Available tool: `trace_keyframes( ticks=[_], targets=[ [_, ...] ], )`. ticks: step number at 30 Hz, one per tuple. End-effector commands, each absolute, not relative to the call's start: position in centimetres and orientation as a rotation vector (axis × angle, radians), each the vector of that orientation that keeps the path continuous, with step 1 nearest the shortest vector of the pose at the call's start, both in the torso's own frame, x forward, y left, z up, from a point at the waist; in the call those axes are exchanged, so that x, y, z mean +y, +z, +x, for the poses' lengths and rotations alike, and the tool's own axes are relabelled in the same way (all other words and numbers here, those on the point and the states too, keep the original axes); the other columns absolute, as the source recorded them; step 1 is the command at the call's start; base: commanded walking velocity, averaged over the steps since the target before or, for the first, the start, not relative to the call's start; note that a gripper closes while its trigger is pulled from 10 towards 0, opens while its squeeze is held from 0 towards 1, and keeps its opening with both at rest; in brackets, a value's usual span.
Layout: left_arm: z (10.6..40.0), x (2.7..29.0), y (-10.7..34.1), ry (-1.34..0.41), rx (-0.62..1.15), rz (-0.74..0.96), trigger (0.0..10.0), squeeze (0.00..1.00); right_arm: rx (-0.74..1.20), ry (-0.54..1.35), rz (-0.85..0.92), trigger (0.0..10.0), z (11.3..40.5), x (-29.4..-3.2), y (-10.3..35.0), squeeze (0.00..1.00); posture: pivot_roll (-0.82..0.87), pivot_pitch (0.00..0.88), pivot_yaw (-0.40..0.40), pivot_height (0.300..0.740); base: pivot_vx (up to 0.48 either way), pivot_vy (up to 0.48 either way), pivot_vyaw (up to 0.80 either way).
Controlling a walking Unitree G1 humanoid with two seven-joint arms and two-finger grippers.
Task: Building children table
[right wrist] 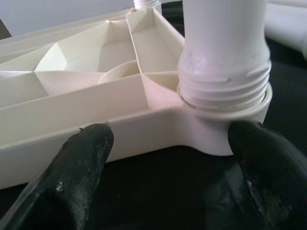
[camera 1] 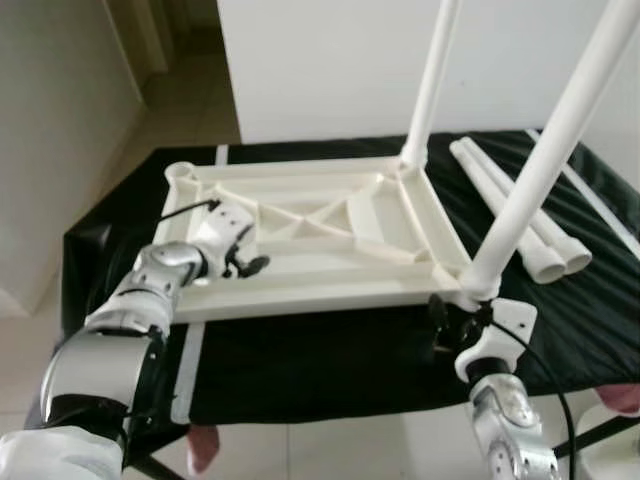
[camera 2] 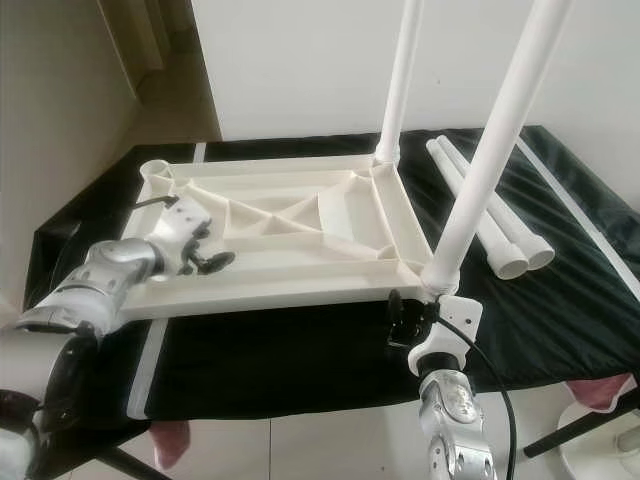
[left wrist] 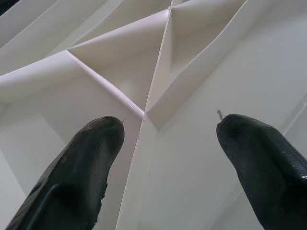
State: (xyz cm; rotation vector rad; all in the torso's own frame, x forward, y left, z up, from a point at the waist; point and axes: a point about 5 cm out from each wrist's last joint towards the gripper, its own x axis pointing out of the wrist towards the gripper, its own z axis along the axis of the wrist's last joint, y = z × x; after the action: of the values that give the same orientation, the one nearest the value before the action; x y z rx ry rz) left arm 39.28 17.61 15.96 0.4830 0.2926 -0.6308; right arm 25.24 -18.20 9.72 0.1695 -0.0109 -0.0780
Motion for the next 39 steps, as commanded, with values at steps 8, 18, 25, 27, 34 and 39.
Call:
trace_keyframes(
  ticks=[8,18,25,27,34,39],
  targets=[
    [40.4,19.8,16.9,-0.13,0.199,0.635,10.0,0.0,0.009,-0.078,0.17,10.0,25.2,-18.1,9.5,0.0,-0.02,0.0,0.052,0.74,0.0,0.0,0.0],
    [39.9,18.4,15.4,-0.274,0.209,0.9,10.0,0.0,0.01,-0.088,0.178,10.0,25.2,-18.2,9.5,0.0,-0.03,0.0,0.054,0.74,0.0,0.0,0.0],
    [38.4,15.5,14.0,-0.742,0.236,0.882,10.0,0.0,0.013,-0.091,0.177,10.0,25.3,-18.3,9.4,0.0,-0.02,0.0,0.056,0.74,0.0,0.0,0.0],
    [37.9,15.0,13.9,-0.853,0.239,0.84,10.0,0.0,0.013,-0.089,0.178,10.0,25.4,-18.3,9.4,0.0,-0.02,0.0,0.057,0.74,0.0,0.0,0.0],
    [36.4,13.9,14.5,-1.204,0.229,0.715,10.0,0.0,0.01,-0.089,0.178,10.0,25.6,-18.4,9.5,0.0,-0.01,0.0,0.053,0.74,0.0,0.0,0.0],
    [36.2,13.6,14.3,-1.23,0.224,0.773,10.0,0.0,0.007,-0.082,0.179,10.0,25.9,-18.4,9.6,0.0,-0.01,0.0,0.053,0.74,0.0,0.0,0.0]
  ],
)
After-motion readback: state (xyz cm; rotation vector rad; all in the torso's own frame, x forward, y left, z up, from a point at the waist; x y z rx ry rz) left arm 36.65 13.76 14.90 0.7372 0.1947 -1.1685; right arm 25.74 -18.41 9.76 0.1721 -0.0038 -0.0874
